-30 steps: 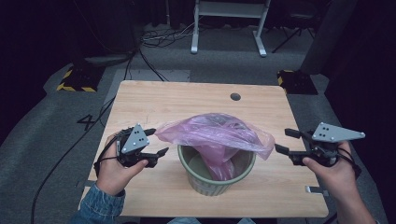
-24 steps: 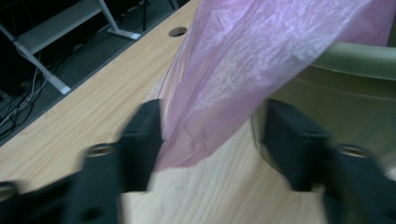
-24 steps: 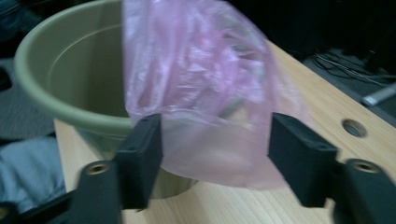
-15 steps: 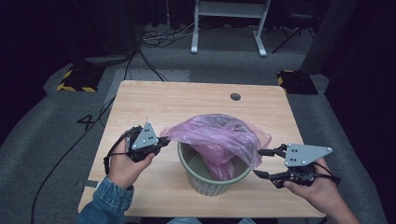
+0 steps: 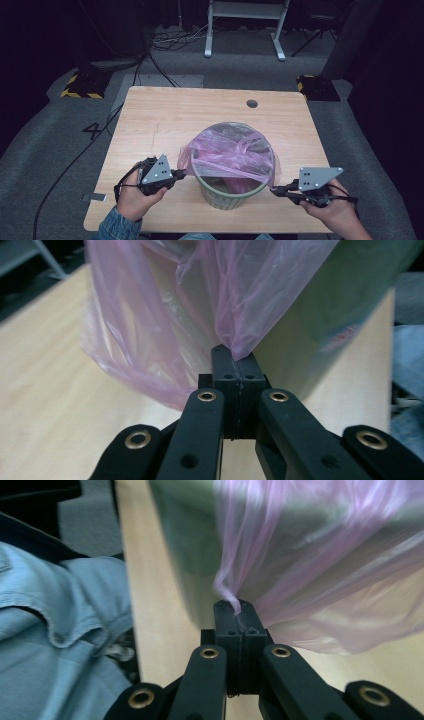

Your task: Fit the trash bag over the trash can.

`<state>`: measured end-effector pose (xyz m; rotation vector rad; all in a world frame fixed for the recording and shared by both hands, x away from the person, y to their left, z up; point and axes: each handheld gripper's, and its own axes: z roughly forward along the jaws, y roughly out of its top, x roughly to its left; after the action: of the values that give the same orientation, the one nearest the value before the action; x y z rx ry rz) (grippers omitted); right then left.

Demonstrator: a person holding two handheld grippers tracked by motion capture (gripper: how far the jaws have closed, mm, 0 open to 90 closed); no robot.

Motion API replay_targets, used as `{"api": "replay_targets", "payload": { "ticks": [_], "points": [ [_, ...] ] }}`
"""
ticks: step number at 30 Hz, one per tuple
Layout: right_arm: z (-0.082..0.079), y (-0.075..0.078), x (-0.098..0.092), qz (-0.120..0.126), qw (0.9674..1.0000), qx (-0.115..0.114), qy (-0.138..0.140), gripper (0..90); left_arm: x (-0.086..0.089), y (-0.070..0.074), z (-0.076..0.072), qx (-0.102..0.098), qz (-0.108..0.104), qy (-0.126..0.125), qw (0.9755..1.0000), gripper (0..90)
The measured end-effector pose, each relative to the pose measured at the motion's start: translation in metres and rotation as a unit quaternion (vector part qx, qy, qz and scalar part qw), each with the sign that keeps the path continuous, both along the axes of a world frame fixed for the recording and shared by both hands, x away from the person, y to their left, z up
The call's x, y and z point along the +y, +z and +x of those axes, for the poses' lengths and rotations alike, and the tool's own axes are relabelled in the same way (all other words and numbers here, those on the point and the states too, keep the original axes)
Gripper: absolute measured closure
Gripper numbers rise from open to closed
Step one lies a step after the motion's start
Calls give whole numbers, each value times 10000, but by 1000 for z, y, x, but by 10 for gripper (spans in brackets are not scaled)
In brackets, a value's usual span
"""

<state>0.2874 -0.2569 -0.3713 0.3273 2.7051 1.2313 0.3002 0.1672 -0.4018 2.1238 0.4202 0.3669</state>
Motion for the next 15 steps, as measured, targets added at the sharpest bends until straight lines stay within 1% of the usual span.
{"api": "replay_targets", "payload": {
  "ticks": [2,3,4,5,6,7,8,9,10,11,13,14,15],
  "points": [
    [0,-12,3,-8,9998,158,71,900,0,-2,-4,0,-27,-97,9999,900],
    [-1,-23,6,-98,9993,298,182,900,0,-4,-8,1,-44,-233,9997,900],
    [-1,-23,6,-98,9993,298,182,900,0,-4,-8,1,-44,-233,9997,900],
    [-1,-33,9,-221,9989,360,193,900,0,-6,-12,-61,-25,-376,9993,900],
    [-1,-33,9,-221,9989,360,193,900,0,-6,-12,-61,-25,-376,9993,900],
    [0,-43,10,-398,9982,414,153,900,0,-7,-13,-61,35,-408,9991,900],
    [1,-49,10,-468,9979,427,113,900,-1,-9,-14,-72,172,-395,9990,900],
    [2,-54,9,-541,9975,449,64,900,-3,-16,-13,-74,632,-202,9978,900],
    [2,-54,9,-541,9975,449,64,900,-3,-16,-13,-74,632,-202,9978,900],
    [4,-63,5,-575,9968,555,-46,900,0,-28,-8,160,607,-178,9979,900],
    [6,-69,-2,-492,9967,621,-198,900,7,-38,-3,369,372,-27,9986,900],
    [6,-69,-2,-492,9967,621,-198,900,7,-38,-3,369,372,-27,9986,900],
    [9,-75,-9,-416,9961,662,-406,900,12,-41,0,407,293,33,9987,900]
  ]
}}
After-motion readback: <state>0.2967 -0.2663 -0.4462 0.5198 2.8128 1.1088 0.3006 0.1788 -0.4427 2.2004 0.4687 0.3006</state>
